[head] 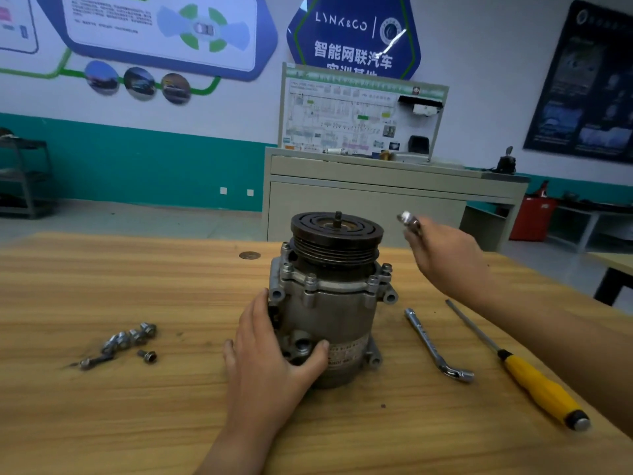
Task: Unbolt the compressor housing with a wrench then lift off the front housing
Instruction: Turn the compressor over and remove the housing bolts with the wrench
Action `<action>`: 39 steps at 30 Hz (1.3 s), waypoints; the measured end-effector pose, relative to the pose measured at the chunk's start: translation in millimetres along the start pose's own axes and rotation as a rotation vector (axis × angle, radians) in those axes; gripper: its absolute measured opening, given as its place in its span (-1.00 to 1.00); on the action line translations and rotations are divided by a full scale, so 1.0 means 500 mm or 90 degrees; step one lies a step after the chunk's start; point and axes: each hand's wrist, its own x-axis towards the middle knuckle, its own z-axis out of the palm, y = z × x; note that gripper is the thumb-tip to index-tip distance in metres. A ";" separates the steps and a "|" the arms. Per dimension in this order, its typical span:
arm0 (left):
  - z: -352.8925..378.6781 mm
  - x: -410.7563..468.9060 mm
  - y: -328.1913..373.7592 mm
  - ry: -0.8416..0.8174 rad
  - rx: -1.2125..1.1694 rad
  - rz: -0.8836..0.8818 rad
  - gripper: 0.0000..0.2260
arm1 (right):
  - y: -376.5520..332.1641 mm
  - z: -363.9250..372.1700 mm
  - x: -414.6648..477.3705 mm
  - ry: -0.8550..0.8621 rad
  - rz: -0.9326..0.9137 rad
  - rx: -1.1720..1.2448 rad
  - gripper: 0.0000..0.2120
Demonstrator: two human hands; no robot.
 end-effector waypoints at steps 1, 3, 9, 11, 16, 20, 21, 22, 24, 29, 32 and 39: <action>0.000 0.000 0.001 -0.003 0.003 0.000 -0.12 | -0.005 -0.016 -0.011 0.003 0.065 0.039 -0.78; 0.002 -0.001 0.000 -0.003 0.008 -0.004 -0.14 | -0.018 -0.046 -0.037 -0.031 0.115 0.073 -0.72; 0.004 0.000 -0.001 0.004 0.016 -0.008 -0.17 | -0.052 -0.113 -0.085 -0.243 0.124 -0.114 -0.65; 0.004 -0.002 -0.001 0.007 0.014 -0.007 -0.18 | -0.065 -0.123 -0.084 -0.291 0.108 -0.169 -0.65; 0.006 -0.003 -0.001 0.016 0.019 0.002 -0.20 | -0.084 -0.129 -0.058 -0.383 0.034 -0.310 -0.66; 0.006 -0.005 -0.003 0.014 0.018 0.000 -0.21 | -0.072 -0.140 -0.044 -0.385 -0.051 -0.363 -0.74; 0.005 -0.006 -0.003 0.013 0.015 -0.004 -0.20 | -0.065 -0.139 -0.045 -0.382 -0.056 -0.347 -0.71; 0.003 -0.008 -0.003 0.012 0.011 -0.009 -0.20 | -0.055 -0.136 -0.045 -0.379 -0.069 -0.340 -0.68; 0.002 -0.007 -0.001 0.007 0.005 -0.015 -0.18 | -0.027 -0.129 -0.035 -0.378 -0.101 -0.366 -0.65; 0.001 -0.007 -0.004 -0.013 0.009 -0.015 -0.17 | 0.013 -0.052 0.028 -0.333 -0.170 -0.380 -0.70; 0.001 -0.007 -0.004 -0.021 0.014 -0.020 -0.16 | 0.005 0.008 0.050 -0.274 -0.168 -0.259 -0.68; 0.003 -0.006 -0.003 -0.032 0.021 -0.016 -0.16 | 0.002 -0.020 0.003 -0.061 -0.068 -0.041 -0.75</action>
